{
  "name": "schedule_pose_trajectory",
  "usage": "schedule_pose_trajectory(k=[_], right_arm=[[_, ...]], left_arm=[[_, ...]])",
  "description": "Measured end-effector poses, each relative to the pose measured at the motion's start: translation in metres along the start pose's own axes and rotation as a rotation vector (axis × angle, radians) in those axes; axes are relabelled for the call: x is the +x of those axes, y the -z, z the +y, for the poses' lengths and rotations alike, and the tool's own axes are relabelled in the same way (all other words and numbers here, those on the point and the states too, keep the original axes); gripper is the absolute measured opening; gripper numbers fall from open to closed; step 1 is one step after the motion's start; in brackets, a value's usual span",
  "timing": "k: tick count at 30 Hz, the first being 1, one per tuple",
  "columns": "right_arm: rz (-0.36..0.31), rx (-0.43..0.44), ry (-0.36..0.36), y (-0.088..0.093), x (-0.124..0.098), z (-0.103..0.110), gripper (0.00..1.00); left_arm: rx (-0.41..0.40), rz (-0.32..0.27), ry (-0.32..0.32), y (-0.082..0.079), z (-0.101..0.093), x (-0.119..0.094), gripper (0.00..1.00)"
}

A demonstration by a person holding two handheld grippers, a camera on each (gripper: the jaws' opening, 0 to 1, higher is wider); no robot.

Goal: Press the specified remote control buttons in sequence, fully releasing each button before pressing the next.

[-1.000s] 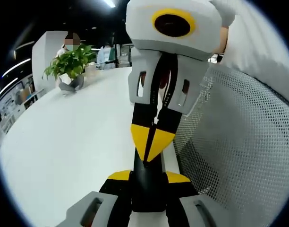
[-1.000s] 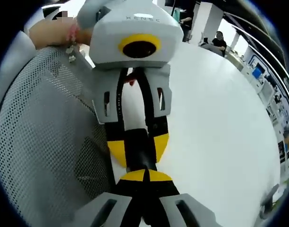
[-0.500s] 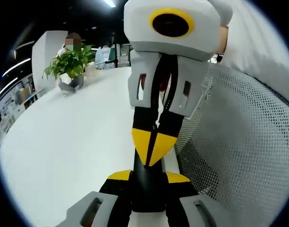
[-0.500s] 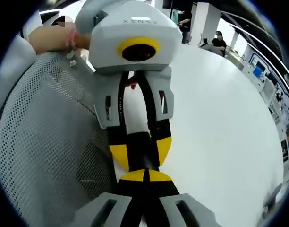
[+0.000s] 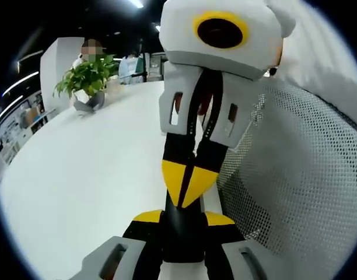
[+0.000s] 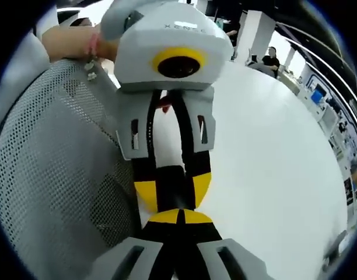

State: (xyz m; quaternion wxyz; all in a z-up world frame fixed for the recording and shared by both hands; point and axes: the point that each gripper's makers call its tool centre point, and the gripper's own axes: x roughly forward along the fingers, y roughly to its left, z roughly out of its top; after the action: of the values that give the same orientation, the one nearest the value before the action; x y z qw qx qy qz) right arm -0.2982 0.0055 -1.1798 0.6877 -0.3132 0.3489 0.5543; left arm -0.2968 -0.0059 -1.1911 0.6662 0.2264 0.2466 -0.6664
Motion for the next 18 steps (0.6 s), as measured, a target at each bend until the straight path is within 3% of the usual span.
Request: schedule_pose_trajectory(k=[5,11,14,18], right_arm=[[-0.010,-0.069,-0.019,0.004,-0.003,0.003,0.01],[-0.064,-0.071,-0.039,0.007,-0.006,-0.005,0.23],[-0.073,-0.044,-0.067,0.011,-0.006,-0.006,0.29],[-0.004,-0.088,-0.090,0.031,-0.005,-0.005,0.32]], left_arm=[[0.000,0.002,-0.002,0.000,0.000,0.000,0.25],[0.000,0.002,-0.002,-0.001,0.000,0.001,0.25],[0.000,0.001,-0.002,-0.001,0.000,0.001,0.25],[-0.002,-0.001,-0.002,-0.001,0.000,0.001,0.25]])
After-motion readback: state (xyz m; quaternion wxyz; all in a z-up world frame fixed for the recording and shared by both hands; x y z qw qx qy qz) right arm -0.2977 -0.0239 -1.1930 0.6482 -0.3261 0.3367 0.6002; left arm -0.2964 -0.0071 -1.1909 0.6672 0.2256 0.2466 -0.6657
